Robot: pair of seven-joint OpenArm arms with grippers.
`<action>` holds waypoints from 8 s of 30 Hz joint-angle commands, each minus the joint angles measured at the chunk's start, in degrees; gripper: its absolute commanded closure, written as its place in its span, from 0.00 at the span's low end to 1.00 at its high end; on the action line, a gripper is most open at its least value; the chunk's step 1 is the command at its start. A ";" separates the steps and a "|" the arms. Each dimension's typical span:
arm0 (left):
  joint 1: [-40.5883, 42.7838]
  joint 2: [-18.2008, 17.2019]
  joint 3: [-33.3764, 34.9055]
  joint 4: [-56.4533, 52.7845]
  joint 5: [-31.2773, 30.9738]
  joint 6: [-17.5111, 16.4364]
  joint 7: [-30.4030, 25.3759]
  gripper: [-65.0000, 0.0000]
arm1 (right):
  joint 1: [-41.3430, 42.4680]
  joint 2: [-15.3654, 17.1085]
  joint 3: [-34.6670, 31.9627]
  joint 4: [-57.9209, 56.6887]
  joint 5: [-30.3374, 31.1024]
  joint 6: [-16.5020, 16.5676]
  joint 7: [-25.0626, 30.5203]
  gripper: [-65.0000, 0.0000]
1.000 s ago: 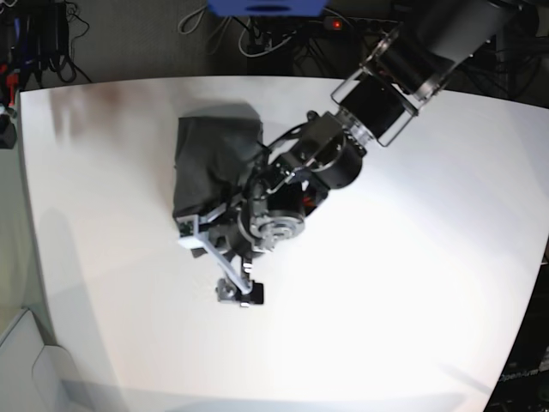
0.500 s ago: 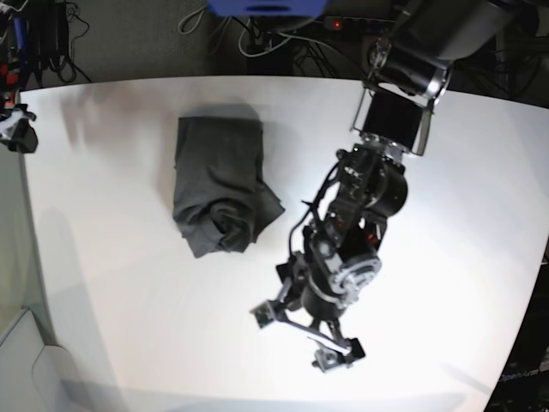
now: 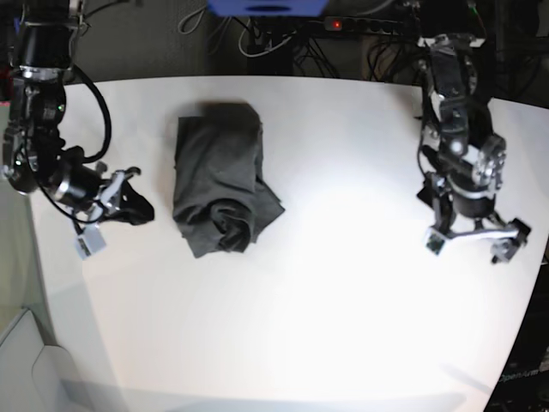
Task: Layout the t-shirt on the table in an organized manner, then fold the t-shirt properly
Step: 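Fold the bundle end over with the left gripper toward the right gripper, then press and tuck the bundle's loose fabric with the right gripper, then push the bundle's loose edge inward with the left gripper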
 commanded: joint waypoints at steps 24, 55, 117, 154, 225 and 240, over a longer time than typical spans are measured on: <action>10.93 4.39 -18.97 3.01 -1.00 0.84 -0.40 0.82 | 12.69 -1.52 -26.68 -18.95 1.46 0.41 14.49 1.00; 10.93 3.86 -18.97 2.92 -11.11 0.84 -0.31 0.82 | 16.29 -4.25 -25.36 -13.15 -10.05 0.41 23.98 1.00; 12.25 2.89 -18.18 2.83 -17.71 0.84 -0.40 0.81 | -1.20 -2.93 -27.56 -9.72 -12.43 0.41 30.22 1.00; 38.27 4.56 -27.58 -1.65 -48.30 0.84 -10.77 0.82 | -39.27 0.32 -8.92 23.07 -14.01 0.41 27.85 1.00; -16.85 16.16 14.17 -55.71 -62.10 29.94 -23.08 1.00 | -3.57 -4.42 -12.62 -16.05 -29.92 0.41 27.85 1.00; -16.85 16.16 22.00 -56.68 -77.14 22.99 -23.70 1.00 | -2.43 -4.86 -14.81 -16.14 -29.92 0.41 27.85 1.00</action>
